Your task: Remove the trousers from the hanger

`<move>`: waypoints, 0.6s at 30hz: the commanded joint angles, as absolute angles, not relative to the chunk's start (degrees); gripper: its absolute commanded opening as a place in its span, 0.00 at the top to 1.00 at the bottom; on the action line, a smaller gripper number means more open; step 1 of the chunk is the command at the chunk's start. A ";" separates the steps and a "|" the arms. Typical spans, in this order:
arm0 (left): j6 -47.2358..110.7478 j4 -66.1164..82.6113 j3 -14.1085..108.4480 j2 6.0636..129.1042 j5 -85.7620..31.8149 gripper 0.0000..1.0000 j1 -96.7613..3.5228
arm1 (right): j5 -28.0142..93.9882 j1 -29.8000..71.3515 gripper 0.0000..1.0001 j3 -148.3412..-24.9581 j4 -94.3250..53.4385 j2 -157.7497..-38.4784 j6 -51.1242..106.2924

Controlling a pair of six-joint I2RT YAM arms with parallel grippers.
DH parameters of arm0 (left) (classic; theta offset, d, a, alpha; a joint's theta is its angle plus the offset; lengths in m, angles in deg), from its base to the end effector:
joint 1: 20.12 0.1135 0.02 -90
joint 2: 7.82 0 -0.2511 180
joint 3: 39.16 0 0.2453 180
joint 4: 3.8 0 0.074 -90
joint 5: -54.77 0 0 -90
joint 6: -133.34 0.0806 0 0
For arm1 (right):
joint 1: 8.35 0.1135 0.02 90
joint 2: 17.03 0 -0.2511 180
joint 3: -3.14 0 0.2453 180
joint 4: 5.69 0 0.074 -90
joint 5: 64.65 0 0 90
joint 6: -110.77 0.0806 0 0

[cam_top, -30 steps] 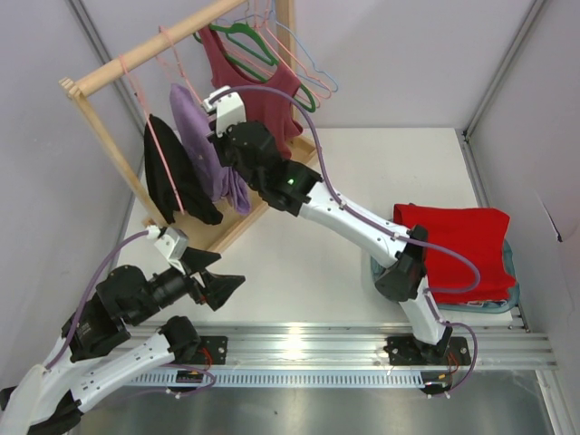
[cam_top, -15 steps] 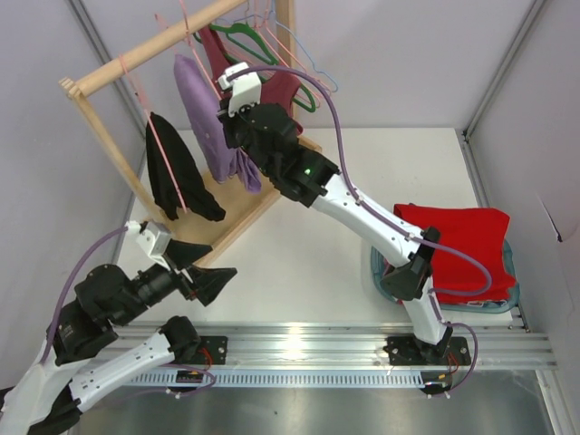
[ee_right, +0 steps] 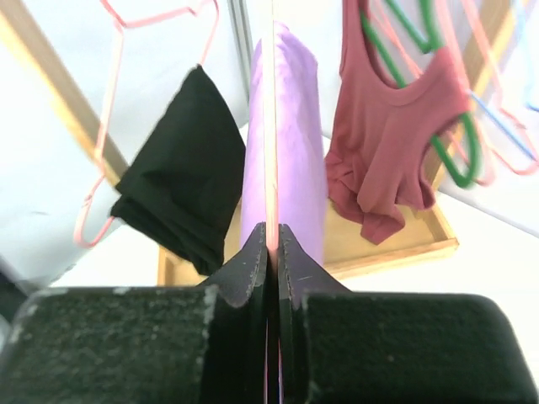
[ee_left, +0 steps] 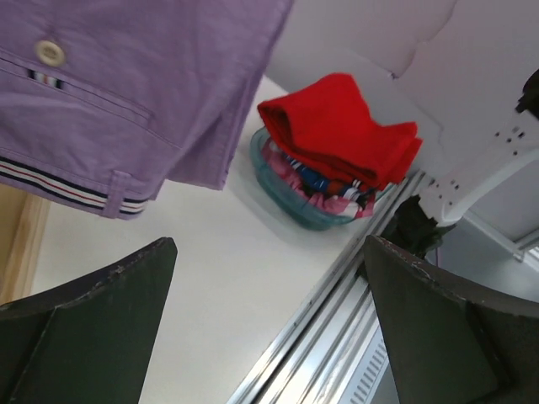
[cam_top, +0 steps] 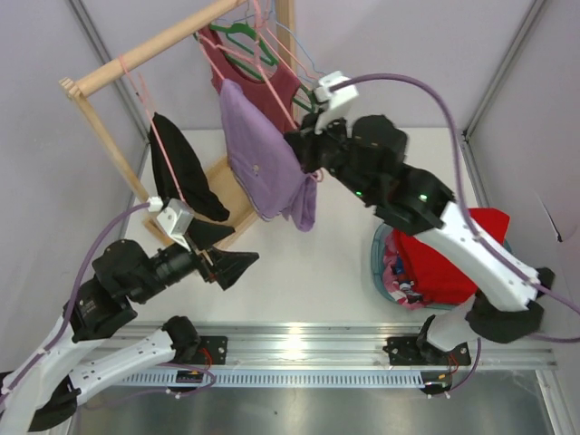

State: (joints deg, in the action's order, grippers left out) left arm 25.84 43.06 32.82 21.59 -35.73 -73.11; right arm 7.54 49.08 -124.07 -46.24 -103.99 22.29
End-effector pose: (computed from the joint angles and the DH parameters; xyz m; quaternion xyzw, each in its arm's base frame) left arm 0.0825 -0.1082 0.3912 0.2206 0.6991 -0.3899 0.5573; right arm 0.2063 0.2772 0.5220 -0.2319 0.6699 0.2473 0.6606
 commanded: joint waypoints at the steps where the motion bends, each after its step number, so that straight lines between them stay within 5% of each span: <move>1: 25.59 32.25 36.08 24.25 -32.95 0.00 -73.29 | 8.56 49.22 1.00 -120.63 -42.16 -95.71 25.33; 18: -1.74 -0.45 31.60 38.31 -39.88 0.01 -73.73 | 5.84 49.39 1.00 -88.98 -44.37 -71.27 31.67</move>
State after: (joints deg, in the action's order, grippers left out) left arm 6.47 8.59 31.99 36.14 -35.95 -73.18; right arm 5.51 49.17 -89.49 -53.34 -76.10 30.73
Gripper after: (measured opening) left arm 0.993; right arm 0.047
